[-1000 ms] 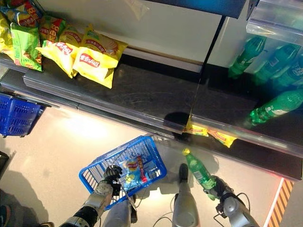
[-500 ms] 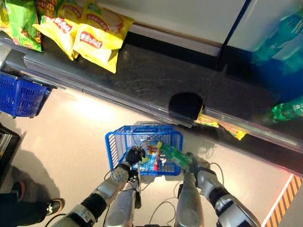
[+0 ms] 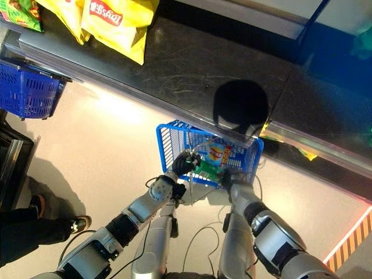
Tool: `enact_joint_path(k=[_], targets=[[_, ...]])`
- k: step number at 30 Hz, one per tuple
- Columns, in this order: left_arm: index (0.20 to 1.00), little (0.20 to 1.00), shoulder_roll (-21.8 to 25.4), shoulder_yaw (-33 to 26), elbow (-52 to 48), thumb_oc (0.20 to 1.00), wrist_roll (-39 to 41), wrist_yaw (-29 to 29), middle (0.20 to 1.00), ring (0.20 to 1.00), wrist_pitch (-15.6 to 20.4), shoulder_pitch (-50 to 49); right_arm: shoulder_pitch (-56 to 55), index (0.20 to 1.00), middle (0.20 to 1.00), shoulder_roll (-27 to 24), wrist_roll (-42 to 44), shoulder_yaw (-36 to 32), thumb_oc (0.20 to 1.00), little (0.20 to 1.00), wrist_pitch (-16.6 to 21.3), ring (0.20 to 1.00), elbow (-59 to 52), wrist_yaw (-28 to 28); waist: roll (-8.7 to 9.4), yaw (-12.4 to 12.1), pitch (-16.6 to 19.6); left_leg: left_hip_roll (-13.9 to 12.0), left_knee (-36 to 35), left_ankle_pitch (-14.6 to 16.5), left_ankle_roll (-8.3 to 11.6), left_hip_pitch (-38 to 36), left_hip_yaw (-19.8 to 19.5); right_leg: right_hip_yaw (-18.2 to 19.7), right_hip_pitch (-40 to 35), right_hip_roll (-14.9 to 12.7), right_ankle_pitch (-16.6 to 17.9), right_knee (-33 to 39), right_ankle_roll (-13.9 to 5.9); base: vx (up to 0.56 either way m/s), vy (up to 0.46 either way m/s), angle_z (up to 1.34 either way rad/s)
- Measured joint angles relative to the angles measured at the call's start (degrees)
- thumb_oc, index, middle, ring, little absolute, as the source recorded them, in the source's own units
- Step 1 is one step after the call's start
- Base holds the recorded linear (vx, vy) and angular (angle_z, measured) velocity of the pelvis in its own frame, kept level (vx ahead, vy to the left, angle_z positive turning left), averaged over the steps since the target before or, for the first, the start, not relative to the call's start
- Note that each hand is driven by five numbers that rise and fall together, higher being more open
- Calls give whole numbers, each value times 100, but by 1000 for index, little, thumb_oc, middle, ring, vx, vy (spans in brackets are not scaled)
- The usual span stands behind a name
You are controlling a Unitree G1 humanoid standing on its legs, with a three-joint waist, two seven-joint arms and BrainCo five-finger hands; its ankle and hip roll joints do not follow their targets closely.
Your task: Pick up the snacks into the basket
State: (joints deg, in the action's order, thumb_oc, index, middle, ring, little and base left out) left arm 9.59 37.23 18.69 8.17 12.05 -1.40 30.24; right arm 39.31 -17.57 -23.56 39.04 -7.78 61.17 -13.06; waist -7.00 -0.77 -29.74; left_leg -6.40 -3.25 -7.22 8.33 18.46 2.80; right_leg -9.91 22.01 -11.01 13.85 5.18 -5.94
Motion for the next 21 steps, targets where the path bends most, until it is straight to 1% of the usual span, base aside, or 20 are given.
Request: enact_joint_path(k=[4,5,6,7,9,10,12,13,19,21], targets=[[200,200,5,3,-405,200,130,-49,200,200,-13,80,261,200,200,-25,62,-10,200,200,-1,200,154,-3,-7,-20,-3,32,6,-38,-14,299,-4,0,292,-36,43,0,-5,0,0,0],[200,200,-3,3,-415,200,167,-57,200,200,-14,121,346,711,711,7,71,-4,711,711,-9,711,248,-4,-7,-15,-4,40,15,-41,-18,353,-7,2,345,-43,54,-1,-7,0,0,0],[200,200,-14,-3,-420,200,195,-58,200,200,-25,156,401,1000,1000,-49,94,-39,1000,1000,-14,1000,285,-22,-10,-47,-4,46,22,-49,-26,407,-7,-1,389,-57,60,-1,-5,-7,11,4],[200,200,-18,-12,-441,200,257,-56,200,200,-28,195,567,1000,1000,-27,223,-49,1000,1000,-9,1000,433,-67,-14,-20,-6,62,46,-52,-28,494,-18,-7,456,-69,71,-1,-10,-8,-1,6],[200,200,-14,-25,-451,200,454,-36,200,200,-57,247,827,1000,1000,-98,432,-154,1000,1000,11,1000,555,-135,-15,-72,-6,82,78,-64,-42,616,-35,-19,555,-92,87,-1,-16,-7,-5,8],[200,200,-15,-12,-445,200,527,-30,200,200,-96,240,907,1000,1000,-113,481,-156,1000,1000,18,1000,543,-153,-15,-58,-6,86,78,-69,-46,649,-36,-21,583,-96,92,-1,-16,-3,0,4],[200,200,15,-16,-376,200,740,16,200,200,-271,158,1102,1000,1000,-144,530,-169,1000,1000,22,1000,553,-178,-18,-132,-7,88,79,-88,-43,731,-52,-29,659,-99,105,-1,-10,0,0,0],[200,200,16,-18,-394,200,869,26,200,200,-271,150,1118,1000,1000,-164,563,-184,1000,1000,22,1000,580,-179,-21,-175,-8,89,79,-92,-42,750,-53,-26,682,-98,108,-1,-8,0,0,0],[200,200,-43,-27,-548,200,1754,94,200,200,-270,144,1107,1000,1000,-108,765,-268,1000,1000,25,1000,673,-234,-23,-204,-8,147,84,-130,-65,938,-147,-97,799,-152,119,-1,-25,-2,3,8],[200,200,-64,-31,-617,200,1870,151,200,200,-270,113,1082,1000,1000,-98,881,-317,1000,1000,31,1000,673,-260,-23,-207,-8,166,83,-136,-74,963,-147,-98,827,-170,127,-1,-36,0,0,0]])
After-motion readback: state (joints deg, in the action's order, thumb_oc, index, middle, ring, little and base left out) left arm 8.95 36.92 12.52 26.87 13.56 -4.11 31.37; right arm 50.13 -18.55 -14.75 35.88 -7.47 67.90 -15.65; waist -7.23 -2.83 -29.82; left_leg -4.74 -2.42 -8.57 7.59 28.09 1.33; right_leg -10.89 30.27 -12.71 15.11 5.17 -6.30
